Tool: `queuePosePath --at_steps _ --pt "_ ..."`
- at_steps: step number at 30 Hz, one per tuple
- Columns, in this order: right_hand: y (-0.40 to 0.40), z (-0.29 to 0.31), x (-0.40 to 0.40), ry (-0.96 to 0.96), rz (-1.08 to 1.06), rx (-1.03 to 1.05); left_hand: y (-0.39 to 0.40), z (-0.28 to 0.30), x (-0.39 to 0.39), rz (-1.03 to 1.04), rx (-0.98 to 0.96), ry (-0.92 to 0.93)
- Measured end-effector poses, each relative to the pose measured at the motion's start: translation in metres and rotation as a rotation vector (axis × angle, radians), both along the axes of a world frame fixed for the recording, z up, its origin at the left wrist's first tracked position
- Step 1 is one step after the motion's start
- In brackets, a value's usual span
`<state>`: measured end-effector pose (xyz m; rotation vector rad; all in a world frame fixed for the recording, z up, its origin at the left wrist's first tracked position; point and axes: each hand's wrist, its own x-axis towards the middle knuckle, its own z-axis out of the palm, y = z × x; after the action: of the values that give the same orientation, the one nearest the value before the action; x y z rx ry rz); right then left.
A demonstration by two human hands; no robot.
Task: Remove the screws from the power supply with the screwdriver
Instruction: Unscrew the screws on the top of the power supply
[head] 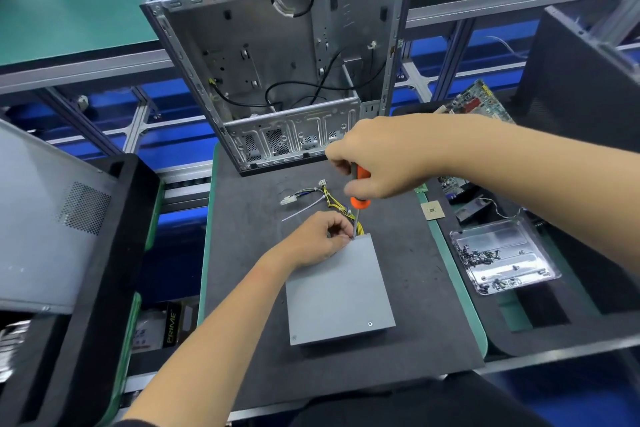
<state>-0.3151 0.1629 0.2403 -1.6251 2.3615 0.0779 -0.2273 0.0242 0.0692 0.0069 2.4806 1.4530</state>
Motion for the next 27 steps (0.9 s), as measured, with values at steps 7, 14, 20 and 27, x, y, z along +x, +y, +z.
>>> queuePosePath --at_steps 7,14,20,27 --pt "0.000 -0.001 0.001 -0.033 0.052 -0.042 0.007 0.016 -0.014 -0.208 -0.398 0.052" --pt "0.005 0.004 0.000 -0.072 0.030 -0.094 0.003 0.022 -0.021 -0.282 -0.328 -0.036" --pt "0.010 0.008 -0.002 -0.084 -0.074 -0.207 0.001 0.021 -0.028 -0.280 -0.296 -0.175" --pt "0.012 -0.003 0.000 -0.088 -0.079 -0.159 -0.003 0.022 -0.027 -0.249 -0.159 -0.237"
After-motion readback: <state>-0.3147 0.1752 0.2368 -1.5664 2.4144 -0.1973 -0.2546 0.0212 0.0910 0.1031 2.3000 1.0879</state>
